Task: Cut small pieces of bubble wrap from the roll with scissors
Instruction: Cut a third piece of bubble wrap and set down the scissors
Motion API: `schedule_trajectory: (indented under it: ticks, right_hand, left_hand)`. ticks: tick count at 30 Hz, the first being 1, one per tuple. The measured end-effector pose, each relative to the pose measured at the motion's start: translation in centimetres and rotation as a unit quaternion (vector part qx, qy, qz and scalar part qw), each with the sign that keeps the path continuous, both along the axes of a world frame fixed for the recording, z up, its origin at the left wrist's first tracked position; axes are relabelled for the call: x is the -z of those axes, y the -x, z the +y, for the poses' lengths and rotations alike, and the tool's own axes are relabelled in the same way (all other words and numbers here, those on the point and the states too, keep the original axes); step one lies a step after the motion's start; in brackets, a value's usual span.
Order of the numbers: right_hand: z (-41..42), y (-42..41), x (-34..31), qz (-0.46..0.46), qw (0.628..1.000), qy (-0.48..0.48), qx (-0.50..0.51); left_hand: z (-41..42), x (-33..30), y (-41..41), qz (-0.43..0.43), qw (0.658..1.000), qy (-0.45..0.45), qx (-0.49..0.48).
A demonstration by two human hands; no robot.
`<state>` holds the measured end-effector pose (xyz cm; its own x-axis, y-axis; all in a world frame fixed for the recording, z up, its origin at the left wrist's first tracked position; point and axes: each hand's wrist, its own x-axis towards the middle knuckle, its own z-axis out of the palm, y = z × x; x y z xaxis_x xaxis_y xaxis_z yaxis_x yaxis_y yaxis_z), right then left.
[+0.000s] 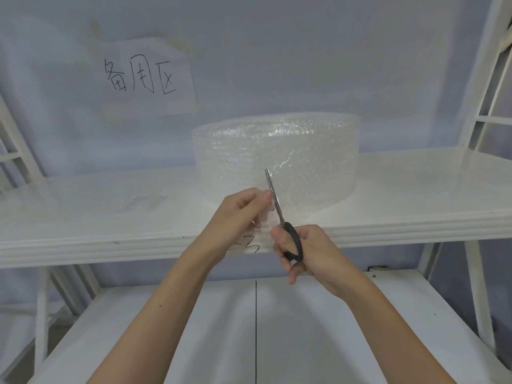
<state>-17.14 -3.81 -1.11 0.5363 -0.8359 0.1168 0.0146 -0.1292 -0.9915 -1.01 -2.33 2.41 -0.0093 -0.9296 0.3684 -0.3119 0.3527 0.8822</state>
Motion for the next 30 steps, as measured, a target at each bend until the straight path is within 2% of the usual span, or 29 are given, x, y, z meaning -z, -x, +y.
schedule_trajectory:
  ticks: [8, 17, 30]
  right_hand:
    - [0.4, 0.0, -0.2, 0.004, 1.0, -0.001, 0.0]
    - [0.8, 0.4, -0.2, 0.03, 0.999, 0.008, -0.006]
    - [0.8, -0.3, -1.2, 0.022, 1.0, 0.01, 0.005]
  left_hand:
    - [-0.2, 0.4, 0.2, -0.009, 1.0, 0.02, -0.016]
    - [0.2, 0.3, 0.1, 0.021, 0.999, 0.026, -0.029]
    - [0.3, 0.4, 0.1, 0.005, 1.0, 0.02, 0.006]
